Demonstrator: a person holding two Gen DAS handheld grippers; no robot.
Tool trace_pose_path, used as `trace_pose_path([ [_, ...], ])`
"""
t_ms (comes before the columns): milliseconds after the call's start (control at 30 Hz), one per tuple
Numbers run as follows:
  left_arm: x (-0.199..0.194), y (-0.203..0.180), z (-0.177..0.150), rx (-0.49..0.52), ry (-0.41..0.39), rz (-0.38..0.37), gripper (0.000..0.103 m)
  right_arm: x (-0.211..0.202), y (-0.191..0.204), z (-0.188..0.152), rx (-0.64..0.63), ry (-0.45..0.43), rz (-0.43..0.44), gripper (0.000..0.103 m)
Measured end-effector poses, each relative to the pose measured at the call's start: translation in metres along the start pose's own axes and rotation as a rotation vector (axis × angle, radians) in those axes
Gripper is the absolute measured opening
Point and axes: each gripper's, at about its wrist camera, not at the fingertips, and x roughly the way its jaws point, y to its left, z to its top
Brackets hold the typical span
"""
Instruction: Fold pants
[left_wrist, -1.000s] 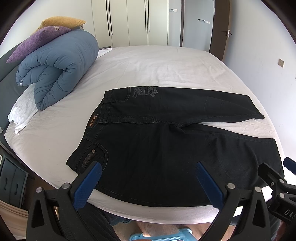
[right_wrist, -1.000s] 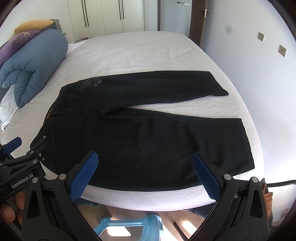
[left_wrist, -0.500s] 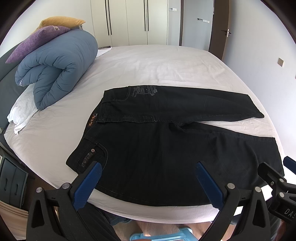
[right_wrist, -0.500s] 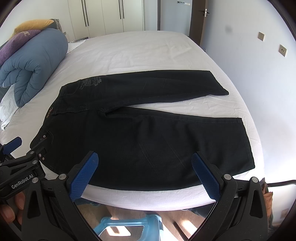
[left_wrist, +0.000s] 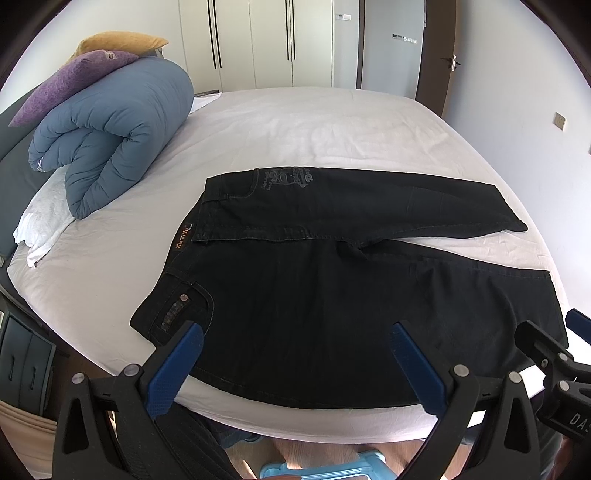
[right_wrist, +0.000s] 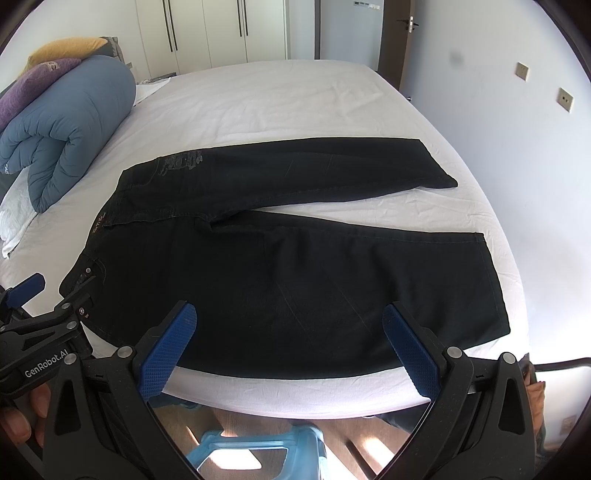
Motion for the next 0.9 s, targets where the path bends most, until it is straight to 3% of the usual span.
trace_pose_path([
  [600, 0.008, 0.001, 0.000, 0.024, 0.009, -0.012, 0.103, 0.012, 0.002, -0.002, -0.006, 0.018, 0.006, 0.103],
  [733, 0.028, 0.008, 0.015, 0.044, 0.047, -0.082, 0.103, 0.022, 0.003, 0.008, -0.022, 0.023, 0.021, 0.103],
  [900, 0.063, 0.018, 0.049, 0.120, 0.040, -0.213, 0.103, 0.041, 0.000, 0.039, -0.069, -0.004, 0.127, 0.103],
])
